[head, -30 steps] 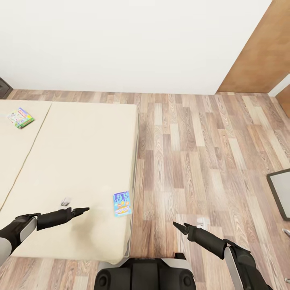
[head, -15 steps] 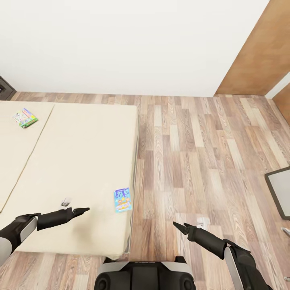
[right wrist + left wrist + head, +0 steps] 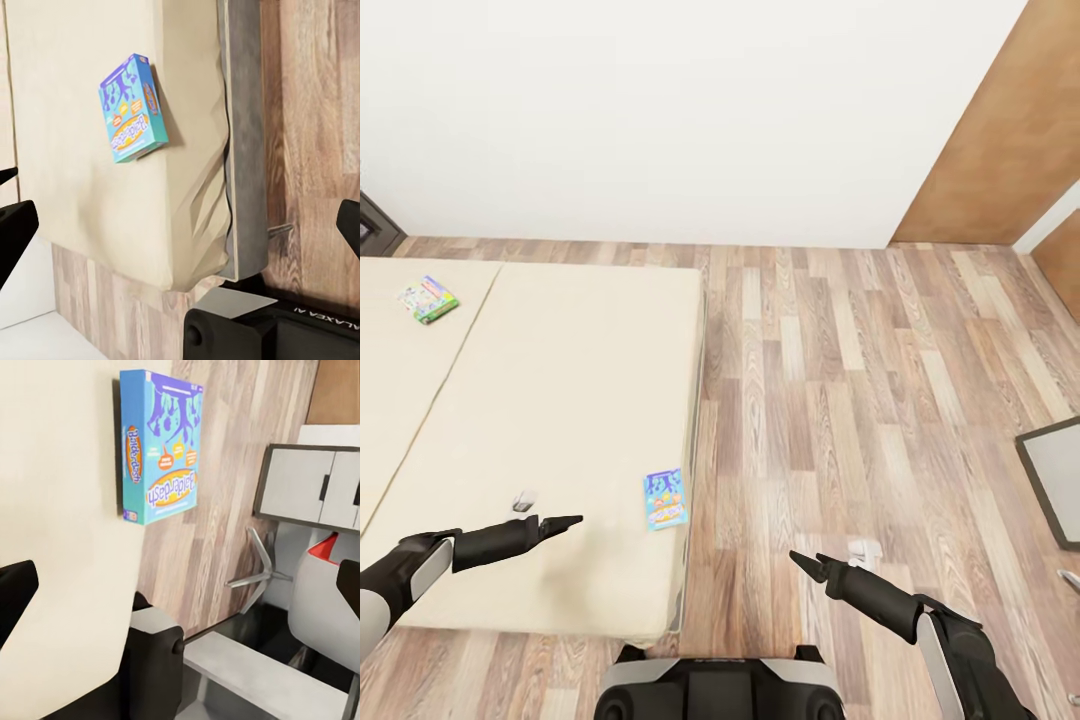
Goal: Put all the toys in the child's room - the three board games (two on the bed and one on the table), the two jigsaw puzzles on the table, and the tennis ball on the table - inside the toy box on the table in the child's room.
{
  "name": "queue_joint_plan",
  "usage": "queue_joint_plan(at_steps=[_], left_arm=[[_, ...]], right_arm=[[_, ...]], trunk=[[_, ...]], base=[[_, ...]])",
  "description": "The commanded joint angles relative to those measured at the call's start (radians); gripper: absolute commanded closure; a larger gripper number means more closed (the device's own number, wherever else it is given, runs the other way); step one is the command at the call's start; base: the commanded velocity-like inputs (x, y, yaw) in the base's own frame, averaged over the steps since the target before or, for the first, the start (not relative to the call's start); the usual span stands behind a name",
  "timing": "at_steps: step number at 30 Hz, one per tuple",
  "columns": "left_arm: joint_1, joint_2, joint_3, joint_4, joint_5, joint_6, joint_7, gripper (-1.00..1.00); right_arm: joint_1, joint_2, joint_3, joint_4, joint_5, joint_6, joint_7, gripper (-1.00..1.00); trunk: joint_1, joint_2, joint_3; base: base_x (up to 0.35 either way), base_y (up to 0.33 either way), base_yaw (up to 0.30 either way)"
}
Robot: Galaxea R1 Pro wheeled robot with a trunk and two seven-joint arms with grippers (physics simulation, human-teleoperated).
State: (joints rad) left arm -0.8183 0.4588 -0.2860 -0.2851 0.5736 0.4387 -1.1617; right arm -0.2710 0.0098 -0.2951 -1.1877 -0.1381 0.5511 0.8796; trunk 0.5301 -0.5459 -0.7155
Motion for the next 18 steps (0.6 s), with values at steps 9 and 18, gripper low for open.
queue_joint_plan(at_steps=[9,18], left_arm=[[-0.001,0.000,-0.007,0.000,0.007,0.006,-0.001,-1.00],[-0.001,-0.001,-0.008,0.000,0.007,0.006,0.001,-1.00]], right_arm=[[0.000,0.002,-0.001,0.000,-0.003,0.007,0.001,-1.00],[0.000,0.001,-0.001,0.000,-0.003,0.007,0.001,-1.00]], trunk=[[0.000,-0.001,0.014],[0.000,-0.001,0.029]], base=[[-0.001,0.000,0.000],[0.000,0.000,0.000]])
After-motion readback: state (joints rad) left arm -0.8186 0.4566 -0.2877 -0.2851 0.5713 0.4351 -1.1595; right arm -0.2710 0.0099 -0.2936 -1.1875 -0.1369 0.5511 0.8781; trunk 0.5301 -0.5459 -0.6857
